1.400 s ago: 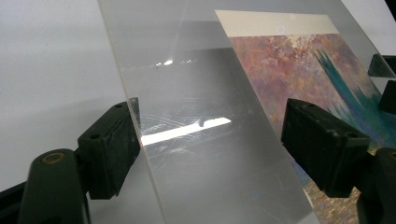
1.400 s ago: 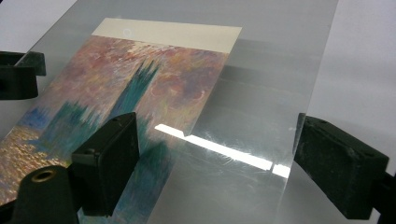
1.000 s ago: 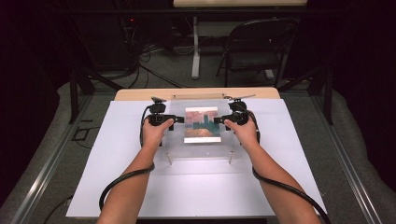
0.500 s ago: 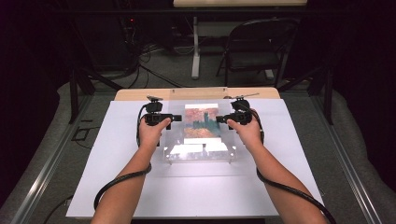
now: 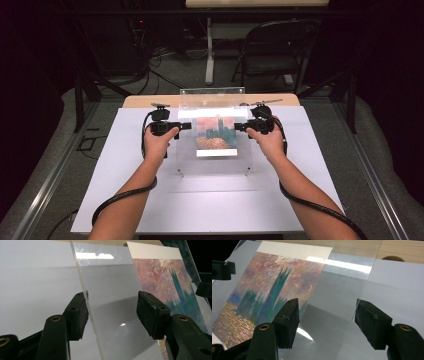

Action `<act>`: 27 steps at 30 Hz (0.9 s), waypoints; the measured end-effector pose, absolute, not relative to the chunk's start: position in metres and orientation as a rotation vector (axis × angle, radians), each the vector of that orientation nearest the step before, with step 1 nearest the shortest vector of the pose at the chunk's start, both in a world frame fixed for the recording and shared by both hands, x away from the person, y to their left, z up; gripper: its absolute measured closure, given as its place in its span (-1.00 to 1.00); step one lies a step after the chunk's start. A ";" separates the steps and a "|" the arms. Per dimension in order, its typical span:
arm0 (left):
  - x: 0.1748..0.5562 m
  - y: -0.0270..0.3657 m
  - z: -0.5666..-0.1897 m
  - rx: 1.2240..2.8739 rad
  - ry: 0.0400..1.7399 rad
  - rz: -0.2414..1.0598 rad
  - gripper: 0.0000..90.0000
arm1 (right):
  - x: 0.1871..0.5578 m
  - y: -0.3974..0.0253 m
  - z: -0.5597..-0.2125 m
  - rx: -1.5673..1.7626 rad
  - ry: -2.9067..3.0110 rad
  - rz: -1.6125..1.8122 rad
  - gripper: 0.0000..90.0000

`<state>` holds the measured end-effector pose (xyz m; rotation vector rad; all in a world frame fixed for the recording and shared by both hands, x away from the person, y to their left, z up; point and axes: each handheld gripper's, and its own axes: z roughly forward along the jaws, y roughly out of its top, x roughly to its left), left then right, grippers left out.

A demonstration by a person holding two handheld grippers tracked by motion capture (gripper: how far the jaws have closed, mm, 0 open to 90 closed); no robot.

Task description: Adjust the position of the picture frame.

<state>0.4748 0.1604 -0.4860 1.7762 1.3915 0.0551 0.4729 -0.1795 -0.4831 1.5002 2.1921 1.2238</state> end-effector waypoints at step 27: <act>0.442 0.169 -0.460 1.781 1.297 0.101 0.18 | 0.439 -0.188 -0.455 1.377 2.175 1.244 0.11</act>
